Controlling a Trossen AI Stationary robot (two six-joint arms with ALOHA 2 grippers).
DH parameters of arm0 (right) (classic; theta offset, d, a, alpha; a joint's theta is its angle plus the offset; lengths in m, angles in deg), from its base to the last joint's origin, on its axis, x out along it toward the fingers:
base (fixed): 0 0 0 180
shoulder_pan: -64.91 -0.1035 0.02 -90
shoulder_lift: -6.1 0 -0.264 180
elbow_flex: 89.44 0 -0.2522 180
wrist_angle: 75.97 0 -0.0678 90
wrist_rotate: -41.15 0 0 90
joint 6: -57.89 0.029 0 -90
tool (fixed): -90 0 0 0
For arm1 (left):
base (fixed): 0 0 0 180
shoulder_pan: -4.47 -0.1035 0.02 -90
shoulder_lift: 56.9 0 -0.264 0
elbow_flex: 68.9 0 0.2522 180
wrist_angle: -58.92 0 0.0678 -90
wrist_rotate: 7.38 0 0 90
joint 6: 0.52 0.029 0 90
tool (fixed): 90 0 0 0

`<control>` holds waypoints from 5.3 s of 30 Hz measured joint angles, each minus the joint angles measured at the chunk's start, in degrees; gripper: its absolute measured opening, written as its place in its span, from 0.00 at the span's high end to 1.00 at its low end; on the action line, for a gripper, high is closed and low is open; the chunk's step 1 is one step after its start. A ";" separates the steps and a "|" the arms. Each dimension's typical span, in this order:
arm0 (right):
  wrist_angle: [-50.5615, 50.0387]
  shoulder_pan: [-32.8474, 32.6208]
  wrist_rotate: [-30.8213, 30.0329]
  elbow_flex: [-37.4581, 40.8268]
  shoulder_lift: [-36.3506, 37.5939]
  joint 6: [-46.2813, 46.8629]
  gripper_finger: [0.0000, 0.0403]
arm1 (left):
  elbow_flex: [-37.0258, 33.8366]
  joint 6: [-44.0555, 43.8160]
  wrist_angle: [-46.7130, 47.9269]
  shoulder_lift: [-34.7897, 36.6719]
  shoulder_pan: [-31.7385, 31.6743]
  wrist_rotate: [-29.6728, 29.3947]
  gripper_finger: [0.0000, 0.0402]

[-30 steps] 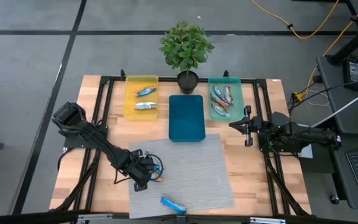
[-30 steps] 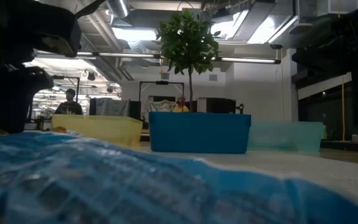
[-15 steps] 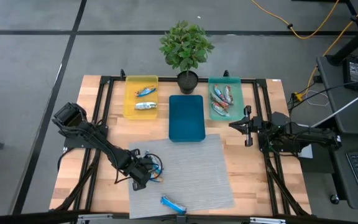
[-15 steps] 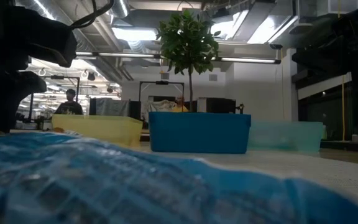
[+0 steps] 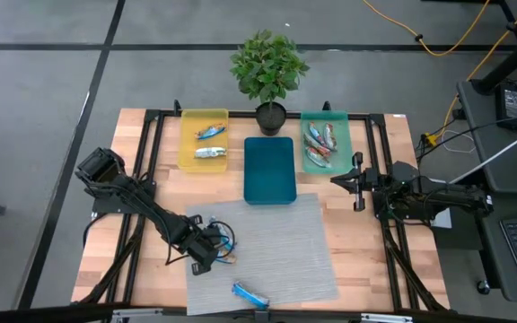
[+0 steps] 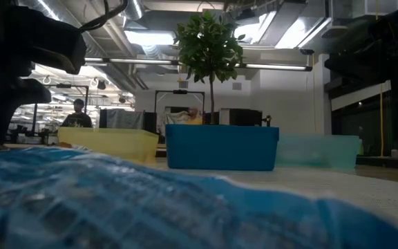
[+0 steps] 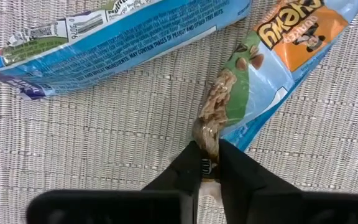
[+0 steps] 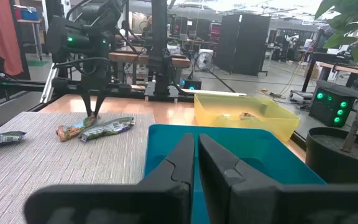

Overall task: Pick and place Granola Bars by type
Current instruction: Put the orange granola bar into the yellow bin, then put the blue granola bar into the blue bin

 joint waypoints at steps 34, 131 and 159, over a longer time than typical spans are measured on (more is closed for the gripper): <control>0.01 0.01 -0.01 0.00 0.01 0.00 0.94 | 21.42 14.17 17.31 0.61 -6.73 -5.62 0.94; 0.00 0.00 -0.01 0.00 0.02 0.00 0.94 | 1.77 51.12 11.15 26.06 -45.60 5.29 0.62; 0.00 0.01 -0.01 0.00 0.02 0.00 0.94 | 1.81 39.70 -6.18 15.16 -10.87 -3.43 0.61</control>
